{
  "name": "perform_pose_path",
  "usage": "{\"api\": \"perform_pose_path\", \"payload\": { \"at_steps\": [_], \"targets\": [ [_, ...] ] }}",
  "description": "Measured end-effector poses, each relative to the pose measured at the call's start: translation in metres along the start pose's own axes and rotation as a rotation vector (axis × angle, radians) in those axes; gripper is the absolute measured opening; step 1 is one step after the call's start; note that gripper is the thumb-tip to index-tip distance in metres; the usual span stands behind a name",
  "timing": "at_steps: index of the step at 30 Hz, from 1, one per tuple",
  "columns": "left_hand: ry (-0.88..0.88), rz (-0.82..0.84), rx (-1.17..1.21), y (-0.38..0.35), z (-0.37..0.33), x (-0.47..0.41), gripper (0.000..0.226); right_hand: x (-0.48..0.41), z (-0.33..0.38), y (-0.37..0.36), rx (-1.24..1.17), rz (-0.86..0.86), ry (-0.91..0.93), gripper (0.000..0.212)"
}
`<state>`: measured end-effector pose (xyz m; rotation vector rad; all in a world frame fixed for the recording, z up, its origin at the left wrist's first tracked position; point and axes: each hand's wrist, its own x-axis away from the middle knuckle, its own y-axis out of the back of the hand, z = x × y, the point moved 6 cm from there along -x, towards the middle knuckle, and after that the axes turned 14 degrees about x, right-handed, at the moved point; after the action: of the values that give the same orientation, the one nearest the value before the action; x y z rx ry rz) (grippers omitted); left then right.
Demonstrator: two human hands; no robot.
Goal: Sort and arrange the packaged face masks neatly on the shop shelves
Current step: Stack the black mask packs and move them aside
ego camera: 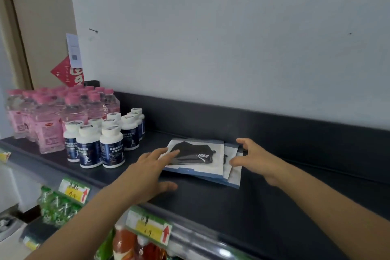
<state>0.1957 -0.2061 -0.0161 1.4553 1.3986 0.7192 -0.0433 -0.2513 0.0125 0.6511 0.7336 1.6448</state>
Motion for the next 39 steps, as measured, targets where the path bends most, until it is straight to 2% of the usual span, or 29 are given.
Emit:
{"api": "perform_pose_path", "payload": {
  "at_steps": [2,6,11,16,18,20,21,24,28,29,32,33,39],
  "targets": [
    [0.016,0.114,0.004,-0.011,0.008,-0.018,0.083,-0.011,-0.006,-0.004,-0.064,0.036,-0.075,0.077],
    [-0.009,0.226,0.119,-0.026,0.022,-0.046,0.080,-0.022,-0.014,-0.010,-0.226,0.033,-0.204,0.076],
    [-0.115,0.234,0.187,-0.033,0.023,-0.066,0.065,-0.021,-0.013,-0.013,-0.419,-0.027,-0.357,0.073],
    [-0.194,0.264,0.159,-0.030,0.021,-0.066,0.060,-0.004,-0.019,-0.019,-0.631,-0.176,-0.507,0.074],
    [-0.234,0.264,0.174,-0.028,0.021,-0.065,0.059,0.003,-0.015,-0.025,-0.643,-0.213,-0.512,0.067],
    [-0.270,0.272,0.195,-0.027,0.023,-0.064,0.058,0.013,-0.007,-0.033,-0.617,-0.241,-0.503,0.044],
    [-0.279,0.290,0.210,-0.028,0.024,-0.064,0.058,0.018,-0.004,-0.037,-0.612,-0.259,-0.506,0.043],
    [-0.268,0.381,0.312,-0.032,0.030,-0.061,0.055,0.032,-0.005,-0.046,-0.617,-0.356,-0.504,0.064],
    [-0.243,0.343,0.582,-0.028,0.023,-0.064,0.013,0.051,-0.001,-0.044,-0.582,-0.504,-0.410,0.072],
    [-0.255,0.328,0.606,-0.028,0.018,-0.064,0.017,0.058,0.004,-0.040,-0.537,-0.546,-0.377,0.074],
    [-0.276,0.256,0.633,-0.025,-0.002,-0.060,0.069,0.076,0.016,-0.028,-0.369,-0.681,-0.268,0.076],
    [-0.274,0.231,0.651,-0.022,-0.010,-0.057,0.079,0.083,0.020,-0.024,-0.309,-0.716,-0.230,0.075],
    [-0.320,0.163,0.840,-0.023,-0.053,-0.042,0.094,0.134,0.020,0.003,-0.158,-0.876,-0.115,0.079]
  ]
}}
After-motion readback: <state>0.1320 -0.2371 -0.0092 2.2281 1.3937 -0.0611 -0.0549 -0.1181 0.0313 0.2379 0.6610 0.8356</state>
